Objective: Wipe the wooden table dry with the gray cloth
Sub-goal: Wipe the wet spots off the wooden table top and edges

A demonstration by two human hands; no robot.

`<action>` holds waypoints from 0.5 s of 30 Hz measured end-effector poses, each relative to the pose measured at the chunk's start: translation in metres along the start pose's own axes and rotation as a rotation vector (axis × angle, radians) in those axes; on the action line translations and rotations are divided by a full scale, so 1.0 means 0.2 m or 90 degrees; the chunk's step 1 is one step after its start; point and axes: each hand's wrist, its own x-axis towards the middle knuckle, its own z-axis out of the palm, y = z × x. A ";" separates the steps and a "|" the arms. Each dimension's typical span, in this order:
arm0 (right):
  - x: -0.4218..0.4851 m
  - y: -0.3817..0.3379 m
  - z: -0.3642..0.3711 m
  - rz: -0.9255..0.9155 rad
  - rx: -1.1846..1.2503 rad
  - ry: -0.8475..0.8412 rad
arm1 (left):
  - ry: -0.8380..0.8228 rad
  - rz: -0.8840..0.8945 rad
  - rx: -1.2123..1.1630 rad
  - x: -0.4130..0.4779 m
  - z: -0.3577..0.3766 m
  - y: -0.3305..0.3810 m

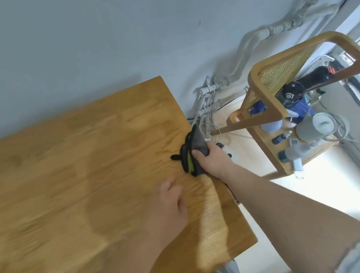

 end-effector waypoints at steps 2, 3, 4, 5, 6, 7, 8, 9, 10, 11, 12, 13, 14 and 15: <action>-0.07 0.07 0.01 -0.002 -0.028 0.008 | -0.032 0.005 0.004 -0.05 0.02 -0.02; -0.12 0.13 0.02 0.008 -0.041 0.014 | -0.057 0.009 0.006 -0.07 0.04 -0.03; -0.17 0.20 0.04 0.022 -0.044 0.023 | -0.080 0.018 0.007 -0.09 0.06 -0.03; -0.23 0.27 0.06 0.040 -0.045 0.030 | -0.100 0.030 0.007 -0.11 0.08 -0.03; -0.30 0.34 0.08 0.063 -0.049 0.034 | -0.110 0.045 0.011 -0.13 0.10 -0.02; -0.36 0.41 0.10 0.086 -0.052 0.036 | -0.120 0.057 0.015 -0.16 0.13 -0.01; -0.42 0.50 0.11 0.105 -0.050 0.040 | -0.129 0.064 0.017 -0.19 0.16 0.01; -0.49 0.58 0.13 0.115 -0.049 0.047 | -0.137 0.069 0.014 -0.22 0.19 0.04; -0.55 0.65 0.14 0.121 -0.049 0.055 | -0.141 0.078 0.015 -0.24 0.21 0.06; -0.59 0.71 0.15 0.125 -0.045 0.065 | -0.139 0.091 0.018 -0.26 0.23 0.08; -0.64 0.77 0.16 0.125 -0.033 0.075 | -0.139 0.101 0.023 -0.28 0.25 0.10; -0.68 0.81 0.17 0.124 -0.020 0.086 | -0.134 0.110 0.027 -0.30 0.27 0.12; -0.71 0.85 0.18 0.120 -0.008 0.094 | -0.130 0.111 0.032 -0.31 0.29 0.13; -0.73 0.87 0.18 0.117 -0.003 0.100 | -0.126 0.105 0.039 -0.32 0.31 0.14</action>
